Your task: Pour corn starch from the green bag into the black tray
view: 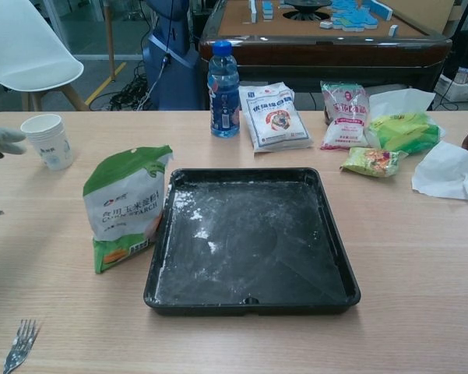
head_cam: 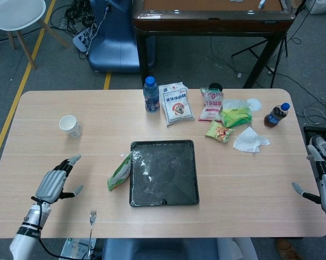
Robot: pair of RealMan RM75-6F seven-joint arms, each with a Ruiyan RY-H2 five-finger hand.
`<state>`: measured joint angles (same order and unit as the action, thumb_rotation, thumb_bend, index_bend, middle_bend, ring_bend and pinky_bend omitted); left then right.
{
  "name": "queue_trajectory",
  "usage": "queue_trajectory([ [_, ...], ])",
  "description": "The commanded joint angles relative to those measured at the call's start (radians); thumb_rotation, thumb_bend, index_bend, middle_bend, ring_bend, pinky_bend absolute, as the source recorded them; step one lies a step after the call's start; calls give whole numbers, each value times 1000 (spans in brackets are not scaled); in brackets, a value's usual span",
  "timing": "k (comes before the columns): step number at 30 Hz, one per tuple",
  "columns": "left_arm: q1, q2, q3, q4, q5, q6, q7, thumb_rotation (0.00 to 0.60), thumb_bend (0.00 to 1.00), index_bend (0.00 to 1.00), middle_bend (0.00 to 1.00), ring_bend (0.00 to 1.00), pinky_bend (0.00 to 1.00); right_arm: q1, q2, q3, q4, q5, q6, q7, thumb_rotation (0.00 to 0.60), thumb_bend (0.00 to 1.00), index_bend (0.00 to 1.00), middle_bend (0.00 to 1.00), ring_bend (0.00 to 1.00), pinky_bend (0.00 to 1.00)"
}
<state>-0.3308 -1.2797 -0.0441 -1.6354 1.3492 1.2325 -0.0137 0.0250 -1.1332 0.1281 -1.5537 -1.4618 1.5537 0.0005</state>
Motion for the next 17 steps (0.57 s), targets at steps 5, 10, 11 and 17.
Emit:
queue_trajectory([
  [5, 115, 48, -16, -19, -36, 217, 144, 600, 269, 41, 90, 95, 198, 32, 13, -18, -28, -27, -50, -24, 600, 51, 144, 300, 52, 105],
  [10, 159, 20, -10, 20, 3, 309, 199, 600, 270, 54, 90, 96, 198, 53, 20, -26, -54, -43, -80, -11, 600, 54, 148, 301, 52, 105],
  [11, 166, 19, -8, 17, 9, 319, 202, 600, 270, 54, 90, 96, 198, 56, 21, -27, -60, -47, -81, -10, 600, 54, 149, 301, 52, 105],
  [17, 192, 28, -7, -2, 36, 353, 212, 600, 269, 54, 90, 96, 197, 62, 24, -31, -76, -52, -84, -22, 600, 54, 152, 305, 52, 105],
])
